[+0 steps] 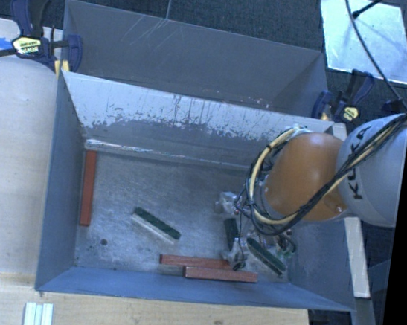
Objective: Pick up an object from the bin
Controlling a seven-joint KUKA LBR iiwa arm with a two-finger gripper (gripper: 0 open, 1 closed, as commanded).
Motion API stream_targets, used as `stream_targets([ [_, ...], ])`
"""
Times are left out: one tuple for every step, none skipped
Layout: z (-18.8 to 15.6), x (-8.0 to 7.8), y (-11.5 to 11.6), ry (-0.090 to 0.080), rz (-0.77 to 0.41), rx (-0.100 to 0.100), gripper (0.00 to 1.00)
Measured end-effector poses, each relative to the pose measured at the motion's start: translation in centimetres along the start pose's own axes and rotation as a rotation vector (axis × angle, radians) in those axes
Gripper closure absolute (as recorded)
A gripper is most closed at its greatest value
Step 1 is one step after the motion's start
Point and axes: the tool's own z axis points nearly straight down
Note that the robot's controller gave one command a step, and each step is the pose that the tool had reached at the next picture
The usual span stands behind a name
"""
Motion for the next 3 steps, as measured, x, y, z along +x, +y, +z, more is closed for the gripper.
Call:
stream_targets([
  [0.1,0.6,-5.2,0.003,0.052,0.001,0.0],
  [0.3,0.9,-4.9,0.015,0.046,-0.001,1.0],
  [-13.3,-0.7,-2.0,0.01,0.005,-0.001,1.0],
])
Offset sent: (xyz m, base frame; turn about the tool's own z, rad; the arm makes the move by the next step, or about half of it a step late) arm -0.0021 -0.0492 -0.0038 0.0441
